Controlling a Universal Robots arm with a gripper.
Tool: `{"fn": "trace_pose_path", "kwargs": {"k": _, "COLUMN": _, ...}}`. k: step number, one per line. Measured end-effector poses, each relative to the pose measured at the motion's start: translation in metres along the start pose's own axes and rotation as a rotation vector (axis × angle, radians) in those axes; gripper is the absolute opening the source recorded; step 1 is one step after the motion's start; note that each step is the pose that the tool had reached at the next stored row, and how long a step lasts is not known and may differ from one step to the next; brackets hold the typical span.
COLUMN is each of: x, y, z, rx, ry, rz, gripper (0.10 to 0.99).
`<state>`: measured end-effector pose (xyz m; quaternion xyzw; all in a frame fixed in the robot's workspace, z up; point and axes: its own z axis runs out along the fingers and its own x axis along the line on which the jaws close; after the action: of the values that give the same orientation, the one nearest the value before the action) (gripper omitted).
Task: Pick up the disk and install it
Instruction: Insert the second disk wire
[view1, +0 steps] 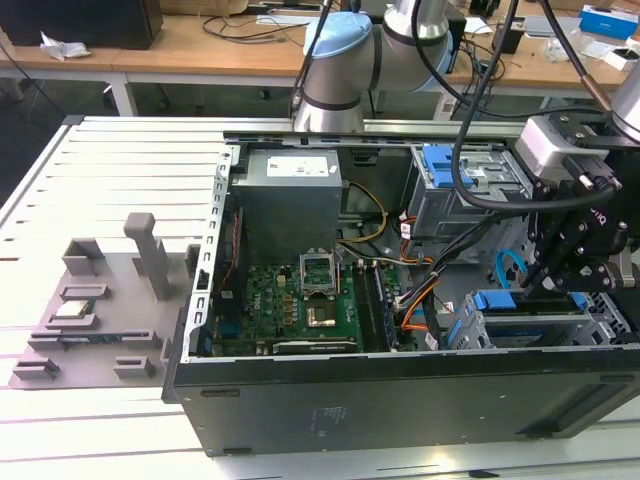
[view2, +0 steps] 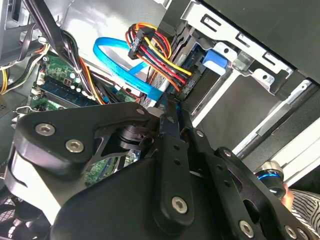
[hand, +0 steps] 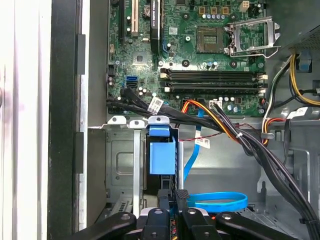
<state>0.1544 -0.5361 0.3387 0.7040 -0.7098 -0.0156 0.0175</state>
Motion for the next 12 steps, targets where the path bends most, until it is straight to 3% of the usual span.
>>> {"fn": "trace_pose_path", "kwargs": {"k": 3, "x": 0.0000, "y": 0.0000, "z": -0.0009, "rx": 0.000, "ry": 0.0003, "rz": 0.000, "gripper": 0.239}}
{"fn": "trace_pose_path", "kwargs": {"k": 8, "x": -0.0017, "y": 0.0012, "z": -0.0247, "rx": 0.000, "ry": 0.0005, "rz": 0.000, "gripper": 0.239}}
{"fn": "trace_pose_path", "kwargs": {"k": 12, "x": -0.0058, "y": 0.0016, "z": -0.0333, "rx": 0.000, "ry": 0.0003, "rz": 0.000, "gripper": 0.239}}
